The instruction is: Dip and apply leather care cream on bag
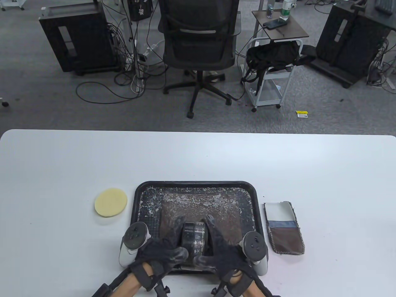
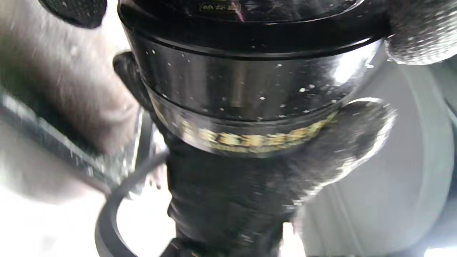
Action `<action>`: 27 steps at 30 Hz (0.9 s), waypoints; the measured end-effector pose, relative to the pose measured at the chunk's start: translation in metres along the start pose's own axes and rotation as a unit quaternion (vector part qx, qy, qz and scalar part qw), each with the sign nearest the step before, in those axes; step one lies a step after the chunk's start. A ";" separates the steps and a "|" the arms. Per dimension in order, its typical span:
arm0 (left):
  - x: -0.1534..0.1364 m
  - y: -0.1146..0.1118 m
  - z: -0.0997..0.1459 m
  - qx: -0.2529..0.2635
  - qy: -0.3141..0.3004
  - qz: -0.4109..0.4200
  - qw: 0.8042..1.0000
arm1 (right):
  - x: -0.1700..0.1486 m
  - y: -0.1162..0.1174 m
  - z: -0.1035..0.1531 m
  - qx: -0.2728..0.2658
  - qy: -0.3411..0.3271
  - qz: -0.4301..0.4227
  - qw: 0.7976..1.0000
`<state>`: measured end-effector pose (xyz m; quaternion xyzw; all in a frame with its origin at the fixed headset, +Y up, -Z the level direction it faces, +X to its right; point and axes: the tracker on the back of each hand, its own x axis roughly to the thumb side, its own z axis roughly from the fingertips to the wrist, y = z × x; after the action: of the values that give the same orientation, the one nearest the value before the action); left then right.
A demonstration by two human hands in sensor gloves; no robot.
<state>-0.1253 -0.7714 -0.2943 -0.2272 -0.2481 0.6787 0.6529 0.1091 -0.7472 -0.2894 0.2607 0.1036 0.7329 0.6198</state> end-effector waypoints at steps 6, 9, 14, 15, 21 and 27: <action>0.018 0.000 -0.001 -0.031 -0.091 -0.043 0.994 | -0.008 0.001 -0.001 0.007 0.023 -0.078 0.997; 0.028 0.001 0.000 -0.053 -0.108 -0.177 0.977 | -0.009 0.001 -0.002 0.018 0.027 -0.104 0.994; 0.023 -0.002 0.002 0.008 -0.088 -0.158 0.984 | -0.008 0.004 -0.001 0.021 0.024 -0.105 0.994; 0.020 -0.001 0.001 0.019 -0.082 -0.138 0.987 | -0.006 0.002 -0.001 0.014 0.014 -0.083 0.996; 0.014 -0.003 0.002 0.063 -0.012 -0.011 0.998 | 0.000 -0.001 -0.001 0.005 -0.008 -0.056 0.998; 0.006 0.006 0.009 0.063 0.025 0.141 0.988 | -0.003 -0.004 -0.001 -0.003 -0.018 -0.108 0.994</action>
<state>-0.1361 -0.7659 -0.2910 -0.2354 -0.1538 0.7723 0.5696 0.1125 -0.7490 -0.2929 0.2591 0.1182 0.6576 0.6975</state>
